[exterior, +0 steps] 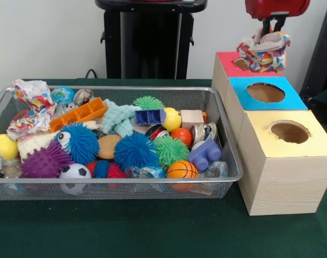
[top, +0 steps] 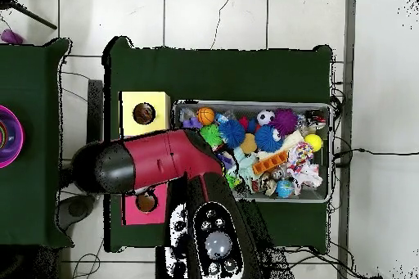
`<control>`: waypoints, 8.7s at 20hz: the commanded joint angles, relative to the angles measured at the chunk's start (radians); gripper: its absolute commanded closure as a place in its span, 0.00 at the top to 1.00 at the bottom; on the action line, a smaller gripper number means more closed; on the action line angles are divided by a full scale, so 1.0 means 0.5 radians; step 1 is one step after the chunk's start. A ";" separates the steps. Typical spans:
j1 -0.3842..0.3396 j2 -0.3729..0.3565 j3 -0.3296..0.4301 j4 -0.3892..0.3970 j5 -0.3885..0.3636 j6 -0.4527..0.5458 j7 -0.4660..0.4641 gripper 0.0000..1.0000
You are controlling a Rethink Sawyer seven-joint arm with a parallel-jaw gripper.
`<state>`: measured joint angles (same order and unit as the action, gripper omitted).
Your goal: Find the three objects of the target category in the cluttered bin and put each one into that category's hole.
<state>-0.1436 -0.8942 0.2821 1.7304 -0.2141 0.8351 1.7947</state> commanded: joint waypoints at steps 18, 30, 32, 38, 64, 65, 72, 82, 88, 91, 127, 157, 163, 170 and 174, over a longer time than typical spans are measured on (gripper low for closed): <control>-0.024 0.495 0.018 -0.397 -0.046 -0.303 0.121 0.00; 0.009 0.552 0.020 -0.622 -0.002 -0.073 0.093 0.00; 0.009 0.557 0.020 -0.640 0.004 -0.042 0.089 0.00; 0.011 0.570 0.020 -0.712 0.015 0.057 0.072 0.00; -0.049 0.653 0.026 -0.536 -0.006 -0.169 0.084 0.00; -0.053 0.654 0.028 -0.526 -0.010 -0.184 0.080 0.00; -0.066 0.666 0.029 -0.484 -0.045 -0.256 0.067 0.00; -0.088 0.748 0.025 -0.438 -0.119 -0.398 0.029 0.00; -0.035 0.818 -0.023 -0.469 -0.167 -0.497 0.079 0.00; -0.009 0.849 -0.048 -0.493 -0.184 -0.537 0.103 0.00; 0.186 1.131 -0.293 -0.664 -0.122 -0.663 0.214 0.00; 0.239 0.696 -0.345 -0.463 -0.013 -0.361 0.168 1.00; 0.267 0.693 -0.375 -0.471 -0.012 -0.345 0.196 1.00; 0.255 0.630 -0.373 -0.470 0.006 -0.307 0.169 1.00; 0.248 0.411 -0.376 -0.427 0.061 -0.021 0.095 1.00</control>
<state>-0.0045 -0.5692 0.1161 1.4244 -0.2114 0.5675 1.7949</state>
